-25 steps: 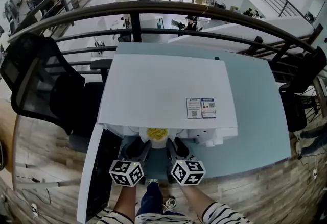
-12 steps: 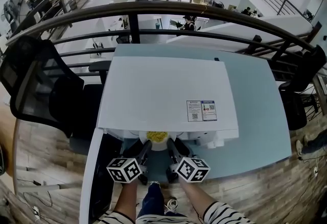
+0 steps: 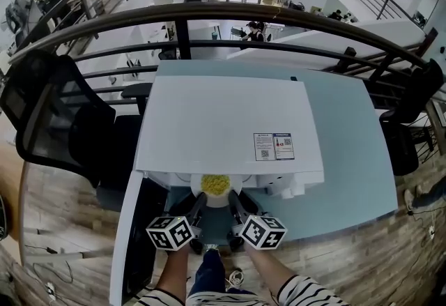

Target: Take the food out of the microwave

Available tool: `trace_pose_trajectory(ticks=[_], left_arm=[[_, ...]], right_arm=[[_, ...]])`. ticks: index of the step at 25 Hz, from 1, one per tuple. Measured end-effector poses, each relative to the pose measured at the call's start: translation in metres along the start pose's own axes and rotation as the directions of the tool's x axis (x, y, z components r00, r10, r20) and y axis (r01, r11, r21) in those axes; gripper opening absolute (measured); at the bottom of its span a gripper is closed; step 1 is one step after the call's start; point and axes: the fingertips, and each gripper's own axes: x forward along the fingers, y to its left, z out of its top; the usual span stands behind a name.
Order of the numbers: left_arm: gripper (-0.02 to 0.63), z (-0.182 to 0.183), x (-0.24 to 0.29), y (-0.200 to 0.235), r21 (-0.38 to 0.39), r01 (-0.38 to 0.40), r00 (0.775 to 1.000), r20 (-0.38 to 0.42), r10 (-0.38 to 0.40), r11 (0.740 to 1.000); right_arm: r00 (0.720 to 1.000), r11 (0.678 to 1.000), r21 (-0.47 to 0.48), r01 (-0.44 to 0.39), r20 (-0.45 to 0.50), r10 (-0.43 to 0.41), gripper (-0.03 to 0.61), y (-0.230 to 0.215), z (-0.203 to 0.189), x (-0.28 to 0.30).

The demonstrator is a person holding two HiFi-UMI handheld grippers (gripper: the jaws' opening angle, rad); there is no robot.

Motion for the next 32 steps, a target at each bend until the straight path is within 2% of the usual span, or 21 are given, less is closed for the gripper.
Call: trace_pose_trajectory(ticks=[8, 32], left_arm=[[0.120, -0.018, -0.029, -0.024, -0.003, 0.006, 1.000, 0.007, -0.006, 1.000], [0.110, -0.085, -0.140, -0.102, 0.034, 0.003, 0.999, 0.054, -0.005, 0.999]], right_arm=[[1.000, 1.000, 0.004, -0.001, 0.024, 0.001, 0.083, 0.011, -0.002, -0.041], [0.998, 0.999, 0.001, -0.051, 0.028, 0.051, 0.081, 0.040, -0.043, -0.177]])
